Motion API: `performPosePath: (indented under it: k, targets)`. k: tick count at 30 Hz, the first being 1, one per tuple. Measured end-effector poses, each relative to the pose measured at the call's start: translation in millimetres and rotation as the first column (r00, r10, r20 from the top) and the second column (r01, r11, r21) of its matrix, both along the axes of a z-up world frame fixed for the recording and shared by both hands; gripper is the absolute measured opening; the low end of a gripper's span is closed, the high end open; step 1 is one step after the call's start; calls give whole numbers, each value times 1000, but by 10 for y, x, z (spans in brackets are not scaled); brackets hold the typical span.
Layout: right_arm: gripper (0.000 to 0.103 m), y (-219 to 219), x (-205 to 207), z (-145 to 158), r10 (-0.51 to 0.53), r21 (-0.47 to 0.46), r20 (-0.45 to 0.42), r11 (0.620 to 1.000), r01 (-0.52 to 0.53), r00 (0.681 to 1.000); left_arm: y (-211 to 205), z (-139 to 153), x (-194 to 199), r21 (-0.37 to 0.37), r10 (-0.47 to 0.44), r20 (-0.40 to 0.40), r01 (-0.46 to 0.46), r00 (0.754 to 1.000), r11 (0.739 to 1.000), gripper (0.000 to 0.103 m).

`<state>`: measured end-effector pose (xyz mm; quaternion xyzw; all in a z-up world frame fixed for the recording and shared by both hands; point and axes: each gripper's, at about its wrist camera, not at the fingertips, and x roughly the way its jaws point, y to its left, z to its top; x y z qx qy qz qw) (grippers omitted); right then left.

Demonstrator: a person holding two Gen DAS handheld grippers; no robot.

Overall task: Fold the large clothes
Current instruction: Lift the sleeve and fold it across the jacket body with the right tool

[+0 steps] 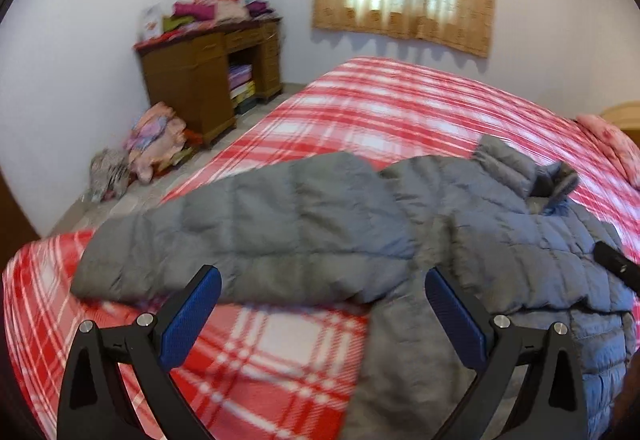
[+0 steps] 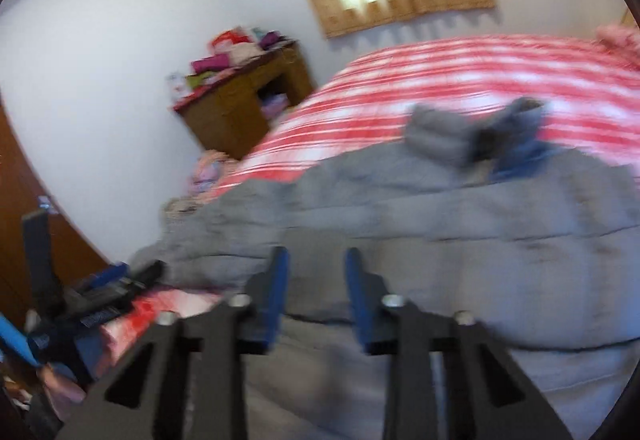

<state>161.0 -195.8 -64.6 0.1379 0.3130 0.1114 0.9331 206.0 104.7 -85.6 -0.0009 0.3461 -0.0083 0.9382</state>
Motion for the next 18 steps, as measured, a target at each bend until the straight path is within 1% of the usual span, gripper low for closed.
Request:
performPosePath:
  k: [1, 2, 3, 4, 5, 8, 10, 11, 12, 14, 15, 17, 18]
  targets:
    - [27, -221, -47, -3, -69, -37, 0, 997, 69, 998, -119, 36, 31, 16, -22, 10, 22, 1000, 1000, 102]
    - [27, -456, -85, -18, -152, -76, -11, 986, 151, 988, -201, 60, 62, 29, -35, 14, 35, 999, 999, 102]
    - [28, -698, -131, -35, -230, -93, -25, 969, 227, 973, -322, 81, 111, 51, -48, 13, 47, 999, 998, 102]
    - [30, -871, -161, -49, -284, -93, -33, 955, 280, 958, -427, 98, 157, 67, -59, 9, 58, 998, 996, 102]
    - [30, -1100, -207, -69, -352, -91, -38, 933, 347, 935, -530, 110, 205, 73, -71, 11, 71, 997, 995, 102]
    - [30, -1534, -211, -118, -463, -75, -63, 885, 459, 884, -793, 121, 356, 69, -81, 27, 79, 996, 994, 102]
    - [30, -1657, -162, -163, -494, -48, -82, 869, 492, 865, -965, 74, 498, 47, -77, 4, 77, 997, 996, 102]
    - [30, -1682, -112, -189, -492, -31, -99, 870, 492, 865, -1025, 48, 550, 47, -70, 3, 70, 998, 996, 102]
    - [30, -1684, -31, -258, -485, -13, -130, 873, 488, 865, -1068, 6, 585, 55, -54, -2, 54, 999, 997, 102]
    - [30, -1640, 70, -455, -455, 21, -205, 883, 469, 866, -1151, -137, 661, 84, -21, -37, 24, 999, 996, 102]
    - [30, -1590, 104, -556, -434, 21, -230, 893, 450, 871, -1171, -223, 676, 93, -16, -56, 21, 998, 995, 102]
    - [30, -1487, 150, -724, -408, -20, -270, 908, 419, 872, -1194, -379, 683, 125, 1, -90, 10, 996, 992, 102]
    - [29, -1451, 160, -768, -410, -41, -262, 909, 414, 874, -1194, -464, 686, 141, 7, -104, 8, 995, 990, 102]
